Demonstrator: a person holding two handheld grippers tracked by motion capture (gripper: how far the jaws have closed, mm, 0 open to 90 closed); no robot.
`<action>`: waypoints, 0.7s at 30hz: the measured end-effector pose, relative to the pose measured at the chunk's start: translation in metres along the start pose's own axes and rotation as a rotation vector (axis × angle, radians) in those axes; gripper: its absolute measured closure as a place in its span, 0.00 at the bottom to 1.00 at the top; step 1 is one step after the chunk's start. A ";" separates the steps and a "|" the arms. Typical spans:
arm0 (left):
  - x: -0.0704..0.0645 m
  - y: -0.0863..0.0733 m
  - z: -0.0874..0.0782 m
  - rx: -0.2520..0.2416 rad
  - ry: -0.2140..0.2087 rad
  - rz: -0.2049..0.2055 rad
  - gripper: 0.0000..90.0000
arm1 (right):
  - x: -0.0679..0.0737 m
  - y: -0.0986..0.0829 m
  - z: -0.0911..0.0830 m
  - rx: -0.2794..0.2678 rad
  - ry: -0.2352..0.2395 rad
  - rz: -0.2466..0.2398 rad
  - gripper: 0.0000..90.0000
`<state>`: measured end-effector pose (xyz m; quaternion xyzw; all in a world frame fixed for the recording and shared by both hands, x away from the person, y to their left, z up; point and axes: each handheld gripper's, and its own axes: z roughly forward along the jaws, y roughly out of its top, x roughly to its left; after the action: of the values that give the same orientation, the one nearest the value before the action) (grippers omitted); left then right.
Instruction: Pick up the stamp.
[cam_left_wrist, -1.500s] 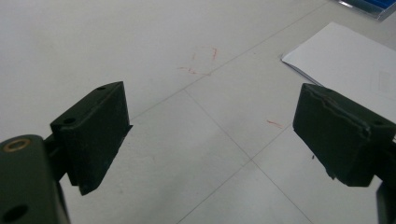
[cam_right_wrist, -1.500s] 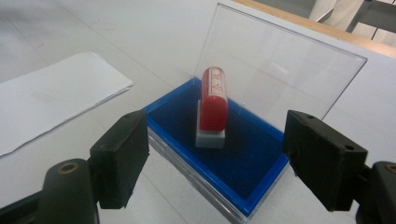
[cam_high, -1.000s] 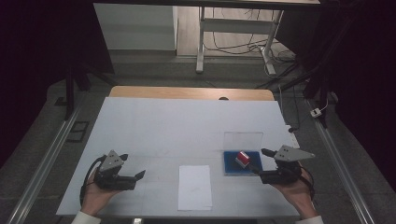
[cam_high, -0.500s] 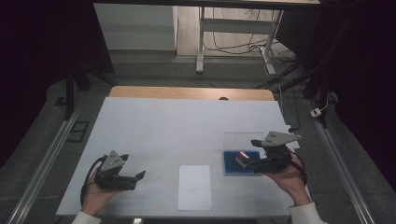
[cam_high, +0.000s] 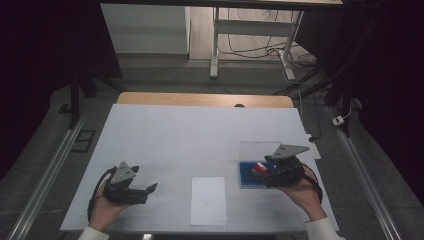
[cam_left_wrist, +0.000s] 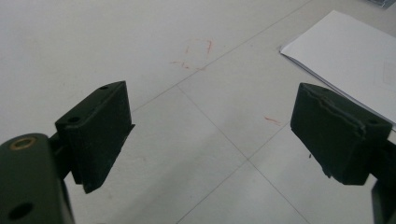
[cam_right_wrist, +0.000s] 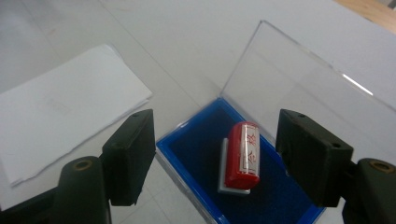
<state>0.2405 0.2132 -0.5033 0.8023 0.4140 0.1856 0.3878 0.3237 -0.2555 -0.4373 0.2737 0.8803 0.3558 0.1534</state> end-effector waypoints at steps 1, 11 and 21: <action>0.000 0.000 0.000 0.000 -0.001 0.001 0.14 | -0.001 0.000 0.003 0.007 -0.005 0.006 0.33; 0.000 0.000 0.000 -0.004 -0.003 0.008 0.15 | -0.013 -0.003 0.020 0.072 -0.049 0.028 0.43; 0.001 -0.001 0.000 -0.009 0.011 0.003 0.15 | -0.019 -0.008 0.032 0.117 -0.048 0.044 0.54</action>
<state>0.2403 0.2141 -0.5043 0.8002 0.4138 0.1924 0.3891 0.3510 -0.2534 -0.4640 0.3100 0.8895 0.3003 0.1503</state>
